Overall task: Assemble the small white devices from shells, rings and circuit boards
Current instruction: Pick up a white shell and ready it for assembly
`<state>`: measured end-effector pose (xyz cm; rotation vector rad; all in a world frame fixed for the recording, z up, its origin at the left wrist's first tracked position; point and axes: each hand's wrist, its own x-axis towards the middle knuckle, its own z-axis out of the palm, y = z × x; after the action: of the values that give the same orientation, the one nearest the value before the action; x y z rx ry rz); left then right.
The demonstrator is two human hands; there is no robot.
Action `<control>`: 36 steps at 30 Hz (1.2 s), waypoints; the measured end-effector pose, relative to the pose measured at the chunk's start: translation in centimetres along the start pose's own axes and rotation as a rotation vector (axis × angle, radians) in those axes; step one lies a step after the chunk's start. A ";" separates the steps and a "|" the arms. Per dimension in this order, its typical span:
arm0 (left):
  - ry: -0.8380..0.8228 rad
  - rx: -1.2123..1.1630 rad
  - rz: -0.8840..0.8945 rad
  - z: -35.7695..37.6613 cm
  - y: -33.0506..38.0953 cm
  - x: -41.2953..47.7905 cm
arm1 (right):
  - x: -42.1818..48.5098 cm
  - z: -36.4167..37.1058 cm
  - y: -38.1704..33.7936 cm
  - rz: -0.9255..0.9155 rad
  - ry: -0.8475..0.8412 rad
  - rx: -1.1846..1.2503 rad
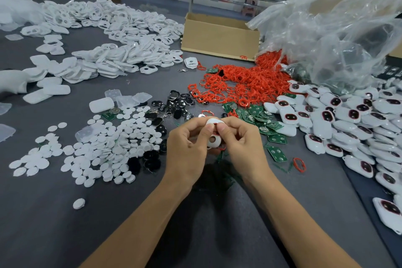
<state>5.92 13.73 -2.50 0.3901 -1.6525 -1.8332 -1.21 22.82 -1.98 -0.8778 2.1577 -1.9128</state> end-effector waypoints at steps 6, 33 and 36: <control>-0.059 -0.184 -0.142 0.1 0.2 0.2 | -0.1 -0.1 -0.6 0.061 -0.061 0.102; -0.025 0.092 -0.171 0.2 -0.2 0.3 | 2.6 0.3 -4.1 -0.297 0.055 -0.495; -0.095 0.245 -0.173 0.4 0.0 0.1 | 5.5 2.9 -5.9 -0.216 -0.328 -0.847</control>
<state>5.60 13.93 -2.41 0.5735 -1.9711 -1.7997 -2.43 17.39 4.60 -1.4594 2.7155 -0.7449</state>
